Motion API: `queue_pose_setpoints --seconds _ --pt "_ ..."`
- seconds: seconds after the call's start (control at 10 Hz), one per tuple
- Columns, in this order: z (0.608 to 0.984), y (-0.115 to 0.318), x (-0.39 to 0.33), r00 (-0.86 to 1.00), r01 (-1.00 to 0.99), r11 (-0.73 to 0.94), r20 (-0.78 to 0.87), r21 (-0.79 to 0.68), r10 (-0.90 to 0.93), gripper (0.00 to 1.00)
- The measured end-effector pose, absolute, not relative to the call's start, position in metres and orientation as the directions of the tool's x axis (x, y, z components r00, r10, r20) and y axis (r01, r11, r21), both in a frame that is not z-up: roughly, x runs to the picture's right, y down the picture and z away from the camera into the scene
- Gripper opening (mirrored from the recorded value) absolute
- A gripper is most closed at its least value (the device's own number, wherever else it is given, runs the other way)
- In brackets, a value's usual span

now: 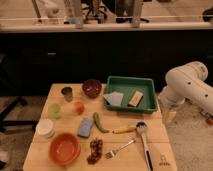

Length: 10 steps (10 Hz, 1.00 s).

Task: Wipe purple bowl with sponge

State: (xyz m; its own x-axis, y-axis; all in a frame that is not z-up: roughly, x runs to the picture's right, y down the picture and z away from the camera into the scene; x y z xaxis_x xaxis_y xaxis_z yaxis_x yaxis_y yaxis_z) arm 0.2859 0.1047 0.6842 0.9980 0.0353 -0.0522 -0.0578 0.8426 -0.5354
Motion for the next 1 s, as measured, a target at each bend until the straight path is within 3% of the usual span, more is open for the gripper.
queue_pose_setpoints --seconds 0.5,1.0 --pt "0.684 0.106 0.285 0.999 -0.046 0.846 -0.043 -0.531 0.028 0.8" --pt "0.682 0.126 0.234 0.957 0.289 0.796 0.166 -0.532 -0.237 0.8"
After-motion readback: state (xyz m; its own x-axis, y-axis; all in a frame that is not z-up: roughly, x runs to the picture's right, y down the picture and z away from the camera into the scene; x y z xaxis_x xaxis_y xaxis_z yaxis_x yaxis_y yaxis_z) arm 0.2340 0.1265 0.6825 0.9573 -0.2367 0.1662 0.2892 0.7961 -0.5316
